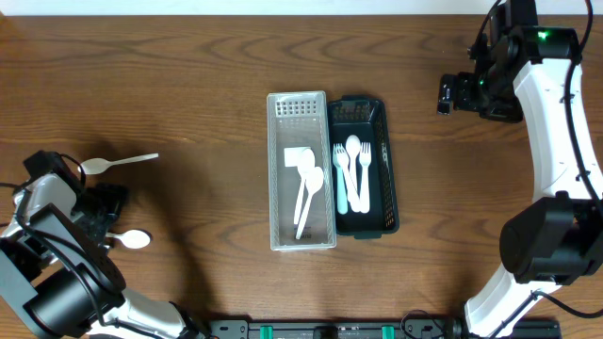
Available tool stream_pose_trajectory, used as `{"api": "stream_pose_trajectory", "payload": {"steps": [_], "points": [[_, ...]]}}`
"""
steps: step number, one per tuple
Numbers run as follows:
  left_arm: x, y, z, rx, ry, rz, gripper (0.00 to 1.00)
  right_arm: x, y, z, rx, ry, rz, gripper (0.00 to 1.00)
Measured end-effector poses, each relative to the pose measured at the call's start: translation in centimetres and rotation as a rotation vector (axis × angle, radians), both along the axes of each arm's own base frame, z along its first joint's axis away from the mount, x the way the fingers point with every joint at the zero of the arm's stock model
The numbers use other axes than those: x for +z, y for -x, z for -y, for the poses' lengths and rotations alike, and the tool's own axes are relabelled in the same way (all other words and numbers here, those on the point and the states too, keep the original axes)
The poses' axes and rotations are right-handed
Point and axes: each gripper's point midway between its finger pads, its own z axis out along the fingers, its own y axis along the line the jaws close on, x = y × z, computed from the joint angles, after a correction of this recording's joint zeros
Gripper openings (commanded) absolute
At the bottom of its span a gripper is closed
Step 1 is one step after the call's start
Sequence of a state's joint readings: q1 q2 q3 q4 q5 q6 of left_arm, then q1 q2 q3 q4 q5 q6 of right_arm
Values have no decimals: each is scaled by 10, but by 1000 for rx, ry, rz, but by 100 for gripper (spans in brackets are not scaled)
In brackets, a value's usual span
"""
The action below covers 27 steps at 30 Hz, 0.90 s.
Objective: Pack container
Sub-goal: 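Move left gripper to a third spoon and grasp its handle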
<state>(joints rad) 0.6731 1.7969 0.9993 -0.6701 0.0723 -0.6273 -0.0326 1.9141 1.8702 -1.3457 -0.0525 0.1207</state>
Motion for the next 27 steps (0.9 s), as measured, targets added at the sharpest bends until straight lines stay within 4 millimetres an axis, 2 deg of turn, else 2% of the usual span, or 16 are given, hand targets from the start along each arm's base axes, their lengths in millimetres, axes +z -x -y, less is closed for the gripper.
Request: {"api": "stream_pose_trajectory", "payload": {"steps": [8, 13, 16, 20, 27], "points": [[0, 3, 4, -2, 15, -8, 52, 0, 0, 0, 0, 0, 0, 99], [0, 4, 6, -5, 25, -11, 20, 0, 0, 0, 0, 0, 0, 99], [0, 5, 7, -5, 29, -14, 19, 0, 0, 0, 0, 0, 0, 99], [0, 5, 8, -3, 32, -15, 6, 0, 0, 0, 0, 0, 0, 99], [0, 4, 8, -5, 34, -11, 6, 0, 0, 0, 0, 0, 0, 99]]}}
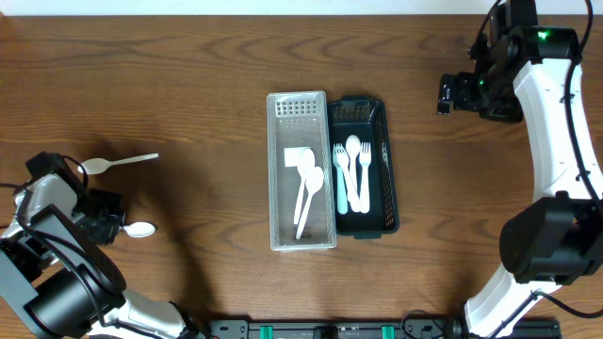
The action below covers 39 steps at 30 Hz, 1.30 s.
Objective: Pack container
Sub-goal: 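Move left gripper to a third spoon and grasp its handle, then carry the third spoon and release it into the clear tray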
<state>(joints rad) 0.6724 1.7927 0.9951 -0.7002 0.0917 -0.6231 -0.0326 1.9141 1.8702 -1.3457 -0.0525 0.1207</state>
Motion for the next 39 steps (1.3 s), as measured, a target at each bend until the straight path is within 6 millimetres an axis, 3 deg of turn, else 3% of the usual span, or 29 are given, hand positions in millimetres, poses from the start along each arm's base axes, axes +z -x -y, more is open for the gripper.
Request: {"api": "stream_pose_trajectory", "payload": {"steps": [5, 8, 12, 16, 18, 21, 23, 27, 30, 33, 39], "points": [[2, -3, 4, -21, 24, 19, 6, 0, 0, 0, 0, 0, 0, 99], [9, -11, 17, -63, 55, 52, 6, 0, 0, 0, 0, 0, 0, 99], [49, -42, 42, -219, 12, 190, 6, 0, 0, 0, 0, 0, 0, 99], [121, -84, 94, -470, -89, 414, 6, 0, 0, 0, 0, 0, 0, 99], [159, -97, 136, -614, -121, 543, 6, 0, 0, 0, 0, 0, 0, 99], [193, -100, 195, -804, -126, 671, 6, 0, 0, 0, 0, 0, 0, 99], [201, -95, 228, -906, -108, 708, 6, 0, 0, 0, 0, 0, 0, 99], [194, -82, 287, -1140, -72, 705, 6, 0, 0, 0, 0, 0, 0, 99], [174, -70, 324, -1316, -51, 651, 6, 0, 0, 0, 0, 0, 0, 99], [148, -61, 351, -1459, -33, 584, 6, 0, 0, 0, 0, 0, 0, 99], [103, -55, 374, -1616, -13, 469, 6, 0, 0, 0, 0, 0, -1, 99]]}}
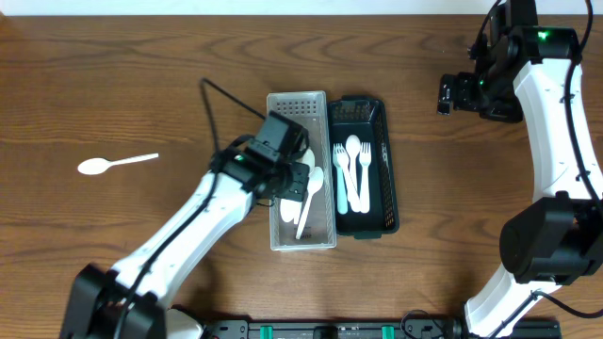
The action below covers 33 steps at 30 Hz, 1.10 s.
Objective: Pack container
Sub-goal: 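Carry the third spoon and release it into the clear tray, then move left gripper to the last spoon at the left edge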
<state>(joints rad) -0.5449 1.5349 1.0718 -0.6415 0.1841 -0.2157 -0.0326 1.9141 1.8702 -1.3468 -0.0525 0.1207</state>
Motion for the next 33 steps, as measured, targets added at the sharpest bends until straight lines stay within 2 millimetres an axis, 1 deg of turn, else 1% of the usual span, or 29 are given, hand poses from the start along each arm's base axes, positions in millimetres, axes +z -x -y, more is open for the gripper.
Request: {"api": "stream_pose_trajectory", "payload": {"steps": [1, 2, 3, 4, 6, 7, 8, 10, 11, 13, 14, 16, 17, 18, 19, 20, 21, 23, 24, 26, 27, 28, 29, 30, 31, 33], "points": [[-6, 0, 0, -9, -11, -10, 7, 0, 0, 0, 0, 0, 0, 99], [-13, -1, 0, -18, -26, -22, 14, 0, 0, 0, 0, 0, 0, 99], [-19, -1, -1, -28, -41, -30, 25, 0, 0, 0, 0, 0, 0, 99], [-24, -1, -2, -35, -55, -37, 34, 0, 0, 0, 0, 0, -1, 99], [-29, -1, -4, -54, -74, -40, 48, 0, 0, 0, 0, 0, -2, 99], [-30, 0, -5, -65, -85, -41, 52, 0, 0, 0, 0, 0, -2, 99], [-29, 1, -7, -70, -98, -46, 53, 0, 1, 0, 0, 0, -2, 99], [-24, 1, -10, -78, -121, -47, 53, 0, 1, 0, 0, 0, -2, 99], [-18, 0, -12, -85, -137, -49, 54, 0, 1, 0, 0, 0, -3, 99], [0, -7, -13, -92, -154, -26, 56, 0, 1, 0, 0, 0, -3, 99], [15, -14, -13, -90, -163, 0, 58, 0, 1, 0, 0, 0, -3, 99], [47, -33, -14, -68, -160, 83, 65, 0, 1, 0, 1, 0, -3, 99], [68, -46, -17, -35, -153, 142, 70, 0, 1, 0, 3, 0, -2, 99], [84, -56, -21, -4, -148, 187, 73, 0, 1, 0, 4, 1, -2, 99], [103, -69, -32, 58, -140, 244, 74, 0, 1, 0, 4, 0, -2, 99], [117, -80, -42, 111, -134, 286, 74, 0, 1, 0, 4, 1, -3, 99], [132, -94, -59, 197, -125, 334, 74, 0, 1, 0, 6, 1, -3, 99], [149, -114, -98, 374, -118, 387, 74, 0, 1, 0, 8, 1, -3, 99], [152, -122, -126, 498, -117, 394, 74, 0, 1, 0, 8, 1, -3, 99], [147, -129, -175, 712, -121, 374, 74, 0, 1, 0, 9, 1, -4, 99], [142, -131, -205, 850, -114, 354, 78, 0, 1, 0, 9, 1, -5, 99], [136, -132, -227, 950, -110, 338, 87, 0, 1, 0, 9, 2, -5, 99], [128, -131, -256, 1086, -100, 315, 91, 0, 2, 0, 10, 2, -7, 99], [121, -130, -275, 1185, -88, 295, 95, 0, 2, 0, 11, 2, -7, 99], [112, -128, -296, 1301, -70, 271, 97, 0, 2, 0, 11, 2, -8, 99], [93, -123, -330, 1506, -26, 225, 98, 0, 2, 0, 10, 1, -10, 99]]}}
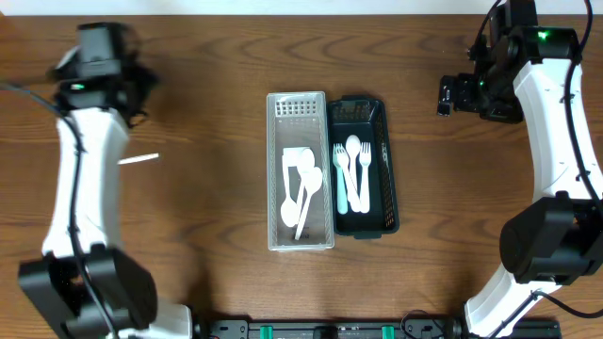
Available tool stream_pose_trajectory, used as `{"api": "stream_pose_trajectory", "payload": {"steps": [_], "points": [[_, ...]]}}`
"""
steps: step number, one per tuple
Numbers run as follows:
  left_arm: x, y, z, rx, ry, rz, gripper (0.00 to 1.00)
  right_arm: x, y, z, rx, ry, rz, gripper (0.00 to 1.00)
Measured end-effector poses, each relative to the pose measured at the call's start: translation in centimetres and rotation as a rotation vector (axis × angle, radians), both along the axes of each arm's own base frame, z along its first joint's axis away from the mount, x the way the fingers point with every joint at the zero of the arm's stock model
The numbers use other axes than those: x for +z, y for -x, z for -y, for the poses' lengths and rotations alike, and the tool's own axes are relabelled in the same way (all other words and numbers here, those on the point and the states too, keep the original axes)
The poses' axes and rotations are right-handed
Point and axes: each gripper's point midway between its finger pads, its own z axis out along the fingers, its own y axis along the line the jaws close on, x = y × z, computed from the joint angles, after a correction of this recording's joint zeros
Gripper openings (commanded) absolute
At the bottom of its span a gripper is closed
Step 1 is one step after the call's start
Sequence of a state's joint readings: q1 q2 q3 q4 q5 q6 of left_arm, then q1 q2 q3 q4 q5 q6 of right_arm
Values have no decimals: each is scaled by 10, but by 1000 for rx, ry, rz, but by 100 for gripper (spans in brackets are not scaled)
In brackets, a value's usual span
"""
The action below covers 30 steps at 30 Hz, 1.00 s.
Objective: Pack container
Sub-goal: 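Move left gripper to the last spoon at the left edge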
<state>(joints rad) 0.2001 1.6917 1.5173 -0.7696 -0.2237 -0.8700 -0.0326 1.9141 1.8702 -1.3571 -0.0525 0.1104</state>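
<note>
A clear container (275, 141) in the middle holds white cutlery, including a white spoon (290, 211) at its lower left. Right beside it a dark container (389, 188) holds white and teal forks and spoons. On the table at the left lies another white spoon (138, 158); only its handle shows past my left arm. My left gripper (111, 83) is blurred at the far left rear, above that spoon, its jaws unclear. My right gripper (445, 97) hangs at the right rear, away from both containers, and its jaws cannot be made out.
My left arm (77, 188) runs along the left side, from the front edge to the rear. My right arm (556, 122) stands along the right edge. Bare brown wood lies between the containers and both arms.
My left gripper was over the left side of the clear container; now it is at the far left rear. One more white spoon lies in the clear container. The right arm is unchanged.
My left gripper was at the far left front beside a small white spoon, then right at that spoon. Then it was over the clear container and the spoon was gone from the table. Now that spoon lies in the clear container and the arm is back at the left.
</note>
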Motion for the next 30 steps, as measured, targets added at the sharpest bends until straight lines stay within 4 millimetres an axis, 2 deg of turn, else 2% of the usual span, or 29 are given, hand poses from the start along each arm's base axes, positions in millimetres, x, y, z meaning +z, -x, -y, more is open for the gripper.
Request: {"api": "stream_pose_trajectory", "payload": {"steps": [2, 6, 10, 16, 22, 26, 30], "points": [[-18, 2, -25, 146, 64, 12, 98, 0, 1, 0, -3, -1, -4, 99], [-52, 5, -47, 310, 164, 2, 98, 0, 2, 0, -22, -4, -9, 99], [-91, 8, -53, 423, 248, -44, 98, -1, 3, 0, -50, -9, -15, 99], [-141, 13, -51, 525, 312, -127, 98, -2, 11, 0, -86, -14, -48, 99], [-160, 28, -54, 610, 342, -181, 98, -2, 18, -1, -94, -16, -78, 99], [-164, 41, -55, 657, 354, -224, 98, -3, 21, -1, -98, -15, -91, 99], [-164, 45, -58, 681, 362, -223, 98, -3, 22, -1, -102, -16, -94, 99]]}}
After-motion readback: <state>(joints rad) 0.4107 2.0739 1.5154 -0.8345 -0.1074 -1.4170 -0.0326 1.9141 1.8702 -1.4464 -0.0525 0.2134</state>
